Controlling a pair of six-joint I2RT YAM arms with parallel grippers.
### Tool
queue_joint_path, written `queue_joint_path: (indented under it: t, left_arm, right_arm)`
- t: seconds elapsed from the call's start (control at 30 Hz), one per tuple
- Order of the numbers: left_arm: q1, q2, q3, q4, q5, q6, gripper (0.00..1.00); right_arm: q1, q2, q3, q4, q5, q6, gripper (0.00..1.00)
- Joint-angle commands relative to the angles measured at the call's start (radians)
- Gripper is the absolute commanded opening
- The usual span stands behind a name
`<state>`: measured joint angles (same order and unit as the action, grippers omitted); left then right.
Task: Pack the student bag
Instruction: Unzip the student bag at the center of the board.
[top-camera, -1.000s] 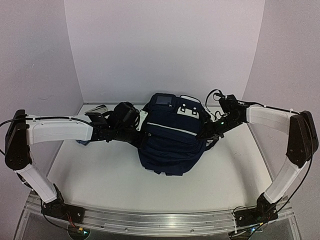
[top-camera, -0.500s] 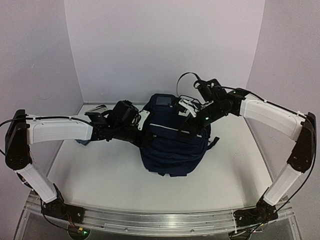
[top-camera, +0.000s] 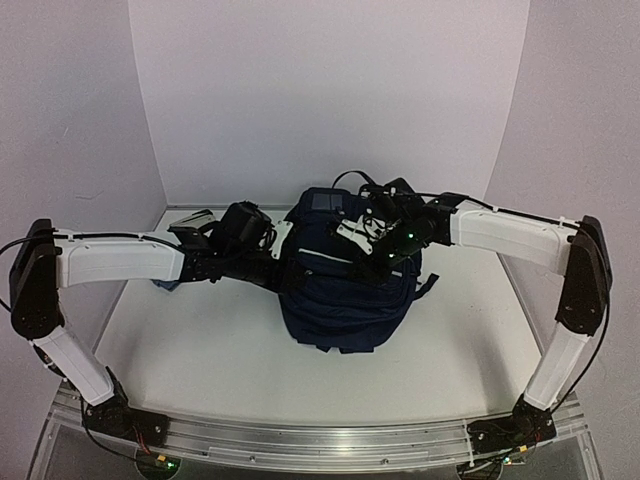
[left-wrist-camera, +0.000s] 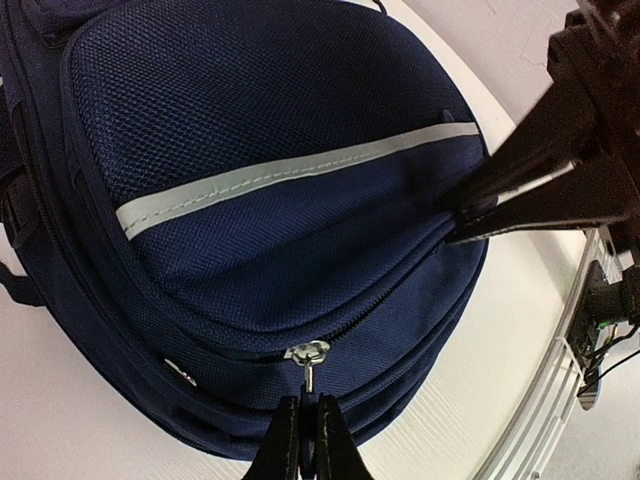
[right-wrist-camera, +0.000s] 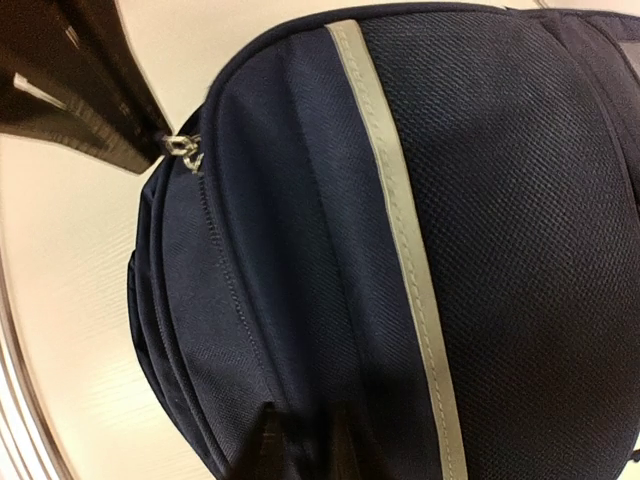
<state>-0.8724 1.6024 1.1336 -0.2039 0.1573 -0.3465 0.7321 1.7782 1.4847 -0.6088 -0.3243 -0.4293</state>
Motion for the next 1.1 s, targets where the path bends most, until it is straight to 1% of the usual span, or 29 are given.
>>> queue_joint_path:
  t: [0.0,0.2,0.33,0.43,0.67,0.8,1.0,1.07]
  left_arm:
    - [0.029,-0.065,-0.023,0.04,0.0,-0.014,0.0]
    - [0.08,-0.084,-0.065,0.02,-0.073,-0.041,0.0]
    - [0.123,-0.09,-0.073,0.024,-0.114,-0.053,0.0]
    - [0.163,-0.067,-0.052,0.051,-0.11,-0.05,0.0]
    - [0.195,0.08,0.107,0.099,-0.062,0.038,0.0]
    - [0.213,0.166,0.201,0.096,-0.035,0.072,0.0]
    - [0.287,0.272,0.312,0.075,0.033,0.05,0.0]
    - [0.337,0.29,0.33,0.057,0.097,0.024,0.0]
  right_arm:
    - [0.0,-0.053,-0.032,0.049,0.12,0.02,0.01]
    - [0.0,-0.122,-0.086,0.049,0.142,0.034,0.0]
    - [0.0,-0.164,-0.115,0.046,0.11,0.047,0.0]
    - [0.001,-0.182,-0.118,0.035,0.068,0.055,0.0]
    - [0.001,-0.147,-0.059,-0.026,-0.067,0.095,0.0]
    - [0.005,-0.127,-0.028,-0.05,-0.147,0.112,0.0]
    - [0.013,-0.084,0.023,-0.056,-0.228,0.162,0.0]
    - [0.013,-0.065,0.041,-0.055,-0.249,0.186,0.0]
